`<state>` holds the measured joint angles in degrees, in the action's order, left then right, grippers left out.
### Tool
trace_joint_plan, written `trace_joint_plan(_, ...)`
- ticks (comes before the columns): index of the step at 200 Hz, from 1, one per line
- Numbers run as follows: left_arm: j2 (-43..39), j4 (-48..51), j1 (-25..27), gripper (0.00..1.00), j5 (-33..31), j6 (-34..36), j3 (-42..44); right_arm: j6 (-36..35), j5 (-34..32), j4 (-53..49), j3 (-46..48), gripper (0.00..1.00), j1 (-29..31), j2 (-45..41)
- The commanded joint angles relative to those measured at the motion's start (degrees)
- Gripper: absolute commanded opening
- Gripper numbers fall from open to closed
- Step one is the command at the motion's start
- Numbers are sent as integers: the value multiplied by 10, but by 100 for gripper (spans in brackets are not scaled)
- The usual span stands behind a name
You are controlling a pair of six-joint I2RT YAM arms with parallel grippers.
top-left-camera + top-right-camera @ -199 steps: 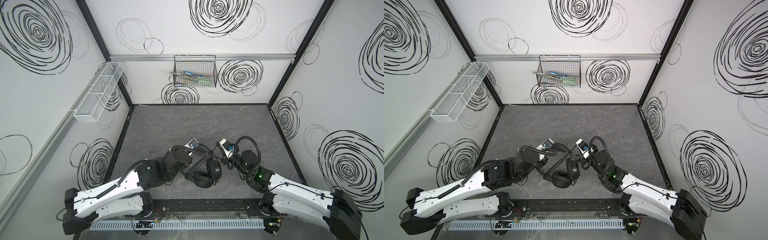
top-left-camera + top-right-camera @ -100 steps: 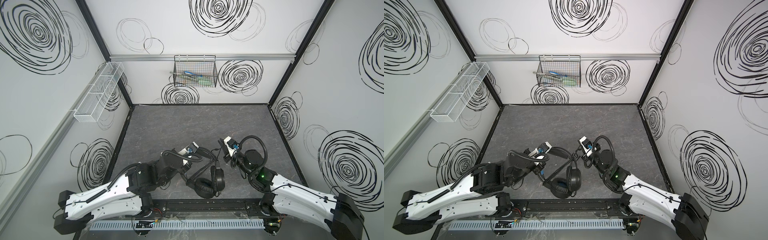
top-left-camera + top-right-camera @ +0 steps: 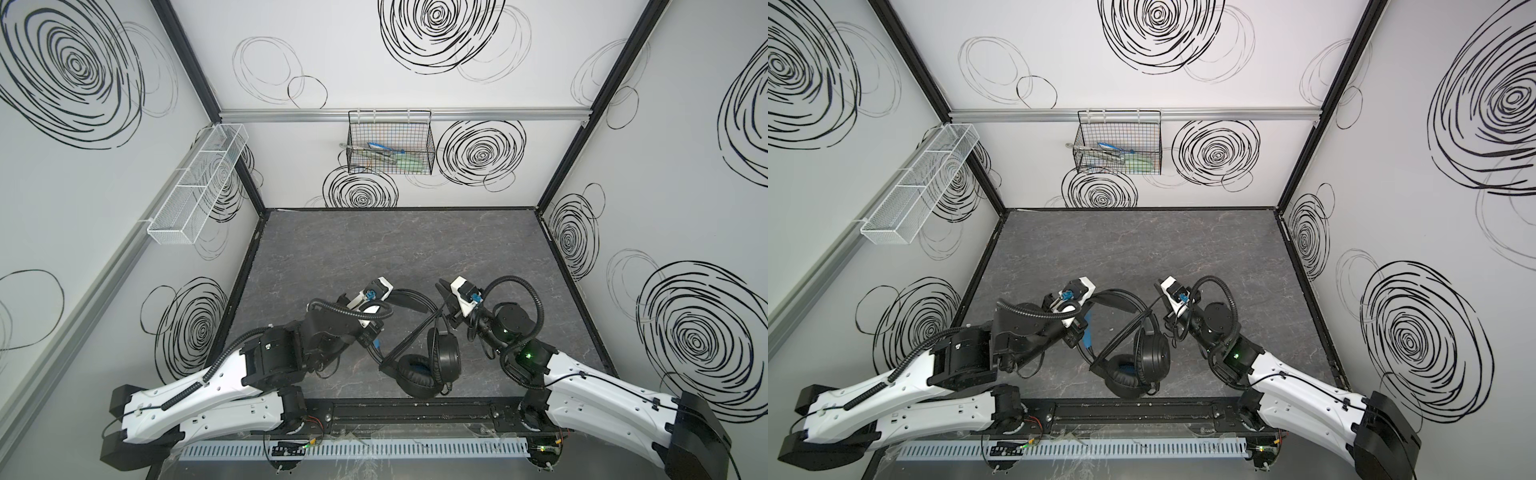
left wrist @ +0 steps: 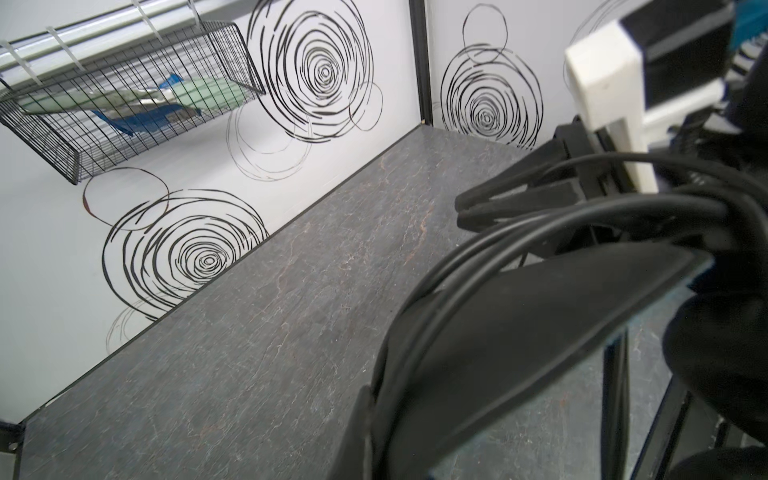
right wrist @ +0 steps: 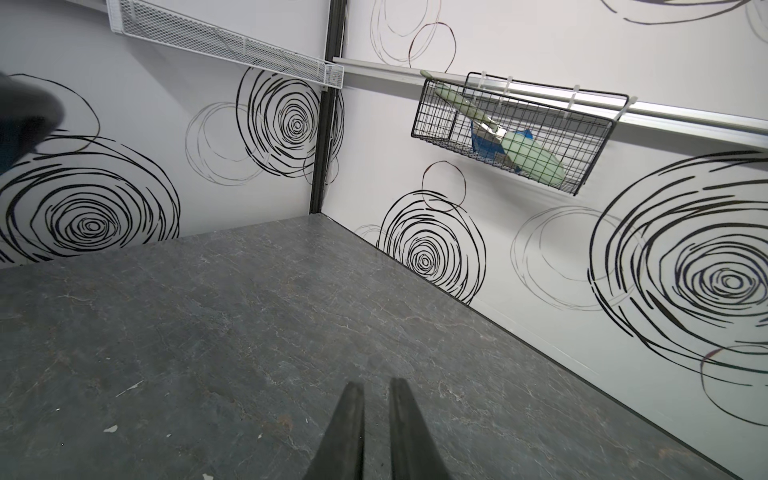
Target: Wrap the headphones
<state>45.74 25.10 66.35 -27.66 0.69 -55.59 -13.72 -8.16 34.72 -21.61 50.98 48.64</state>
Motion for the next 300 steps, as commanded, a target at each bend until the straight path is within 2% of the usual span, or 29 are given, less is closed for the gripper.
trace_joint_plan(1,-15,-96,4,0,14,-44,-40,4,17,28,5,17,-4,-8)
trace_joint_plan(179,-26,-174,5,0,-15,-133,-67,9,32,32,8,17,-4,-9)
trace_joint_plan(242,-34,-194,5,0,-49,-167,-76,9,31,33,8,14,-4,-11)
trace_joint_plan(276,-27,-194,5,0,-41,-179,-91,10,38,34,7,14,-4,-10)
trace_joint_plan(300,-18,-197,5,0,-29,-184,-95,11,47,39,13,18,-4,-18)
